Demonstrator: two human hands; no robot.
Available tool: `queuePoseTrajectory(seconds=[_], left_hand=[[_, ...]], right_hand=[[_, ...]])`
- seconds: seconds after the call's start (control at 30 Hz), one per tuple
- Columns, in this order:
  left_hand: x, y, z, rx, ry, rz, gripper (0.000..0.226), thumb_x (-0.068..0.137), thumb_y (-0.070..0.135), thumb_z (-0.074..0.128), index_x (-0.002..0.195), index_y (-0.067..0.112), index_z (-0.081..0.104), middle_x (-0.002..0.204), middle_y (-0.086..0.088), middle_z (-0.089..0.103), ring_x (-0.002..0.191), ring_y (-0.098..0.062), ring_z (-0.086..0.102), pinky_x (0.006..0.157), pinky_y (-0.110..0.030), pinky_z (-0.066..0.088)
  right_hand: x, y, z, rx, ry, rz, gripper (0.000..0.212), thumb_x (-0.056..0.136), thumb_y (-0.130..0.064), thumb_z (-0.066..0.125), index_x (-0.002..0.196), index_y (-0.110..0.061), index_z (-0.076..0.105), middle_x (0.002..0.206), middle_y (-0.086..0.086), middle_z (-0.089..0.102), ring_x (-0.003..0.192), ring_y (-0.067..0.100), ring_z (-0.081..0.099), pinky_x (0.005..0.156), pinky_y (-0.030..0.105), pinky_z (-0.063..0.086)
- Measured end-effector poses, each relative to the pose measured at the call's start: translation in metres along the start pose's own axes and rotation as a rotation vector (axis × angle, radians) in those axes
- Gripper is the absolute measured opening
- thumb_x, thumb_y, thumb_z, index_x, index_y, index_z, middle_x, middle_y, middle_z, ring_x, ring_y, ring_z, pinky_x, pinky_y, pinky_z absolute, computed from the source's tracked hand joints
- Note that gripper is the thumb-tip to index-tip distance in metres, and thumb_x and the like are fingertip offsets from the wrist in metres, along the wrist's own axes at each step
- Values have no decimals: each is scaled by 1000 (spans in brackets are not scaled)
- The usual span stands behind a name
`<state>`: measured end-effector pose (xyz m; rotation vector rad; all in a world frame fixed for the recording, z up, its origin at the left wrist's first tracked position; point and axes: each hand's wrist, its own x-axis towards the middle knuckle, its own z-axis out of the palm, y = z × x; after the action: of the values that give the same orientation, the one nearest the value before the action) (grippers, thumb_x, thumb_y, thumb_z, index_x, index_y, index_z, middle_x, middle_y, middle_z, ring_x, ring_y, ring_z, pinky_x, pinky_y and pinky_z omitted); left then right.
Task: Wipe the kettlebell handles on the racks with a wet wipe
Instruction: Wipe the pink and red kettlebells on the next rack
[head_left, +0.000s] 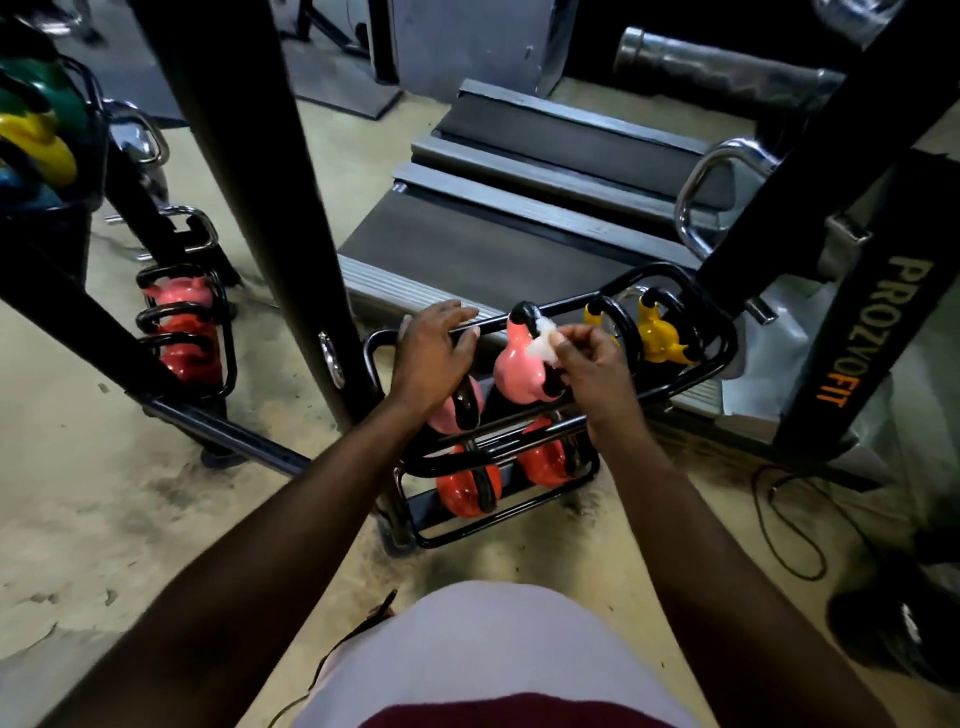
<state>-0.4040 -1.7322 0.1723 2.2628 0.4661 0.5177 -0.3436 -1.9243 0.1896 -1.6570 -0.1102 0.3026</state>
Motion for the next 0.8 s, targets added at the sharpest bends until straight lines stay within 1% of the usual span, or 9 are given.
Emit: queuePoseTrajectory(seconds=[0.07,0.13,0.23,0.3,0.37,0.47,0.6,0.7,0.8], left_hand=[[11,14,7,33,-27,63,33,85,27,60,115,18,72,124,-6,68,119,-19,60,107,-46,43],[20,31,18,13,-78,90,32,88,23,63,119,19,70,126,-5,67,121,-18,59,108,-39,42],[31,49,38,5,-188,58,36,90,27,67,125,19,67,129,-4,65,123,-18,57,108,-34,42],[35,55,51,25,-271,38,38,89,31,68,125,20,67,128,-5,66,121,-19,58,106,-34,44],[37,57,59,15,-319,10,38,87,35,70,122,21,69,124,-5,67,117,-21,62,102,-35,47],[41,56,61,-32,-293,-32,38,84,36,73,118,21,71,120,-4,70,112,-20,64,98,-37,51],[36,54,65,-30,-274,-9,35,84,34,74,117,23,72,114,-3,72,106,-20,66,93,-38,52],[33,54,72,-23,-271,1,38,84,36,74,120,24,71,117,-4,70,108,-21,65,95,-37,51],[38,58,71,-26,-260,12,40,84,38,73,122,26,69,121,-4,68,111,-20,63,98,-36,50]], right_hand=[[18,-5,-9,-167,118,-142,8,93,-21,65,87,-25,61,85,-3,68,78,10,64,76,31,54],[28,2,-19,-349,166,-191,10,91,-28,64,85,-29,57,86,-4,68,82,15,66,82,40,55],[22,27,-26,-528,133,-264,9,86,-41,60,91,-33,58,88,-6,67,85,20,66,80,48,53],[4,44,-31,-566,104,-327,12,88,-39,58,96,-31,60,91,-10,65,88,18,65,80,49,53],[-10,53,-35,-576,112,-370,10,90,-34,61,100,-32,61,97,-10,61,90,16,63,82,50,52],[-5,44,-31,-605,135,-449,15,87,-30,68,102,-29,64,100,-6,60,93,19,61,85,48,49],[9,32,-23,-671,164,-427,15,82,-31,73,96,-27,68,102,-10,60,99,13,58,86,32,30],[-1,48,-33,-713,161,-425,17,85,-35,71,100,-28,67,103,-9,59,102,14,57,88,33,28],[-5,59,-40,-767,143,-422,16,87,-38,70,99,-30,62,100,-11,53,99,15,55,85,32,27]])
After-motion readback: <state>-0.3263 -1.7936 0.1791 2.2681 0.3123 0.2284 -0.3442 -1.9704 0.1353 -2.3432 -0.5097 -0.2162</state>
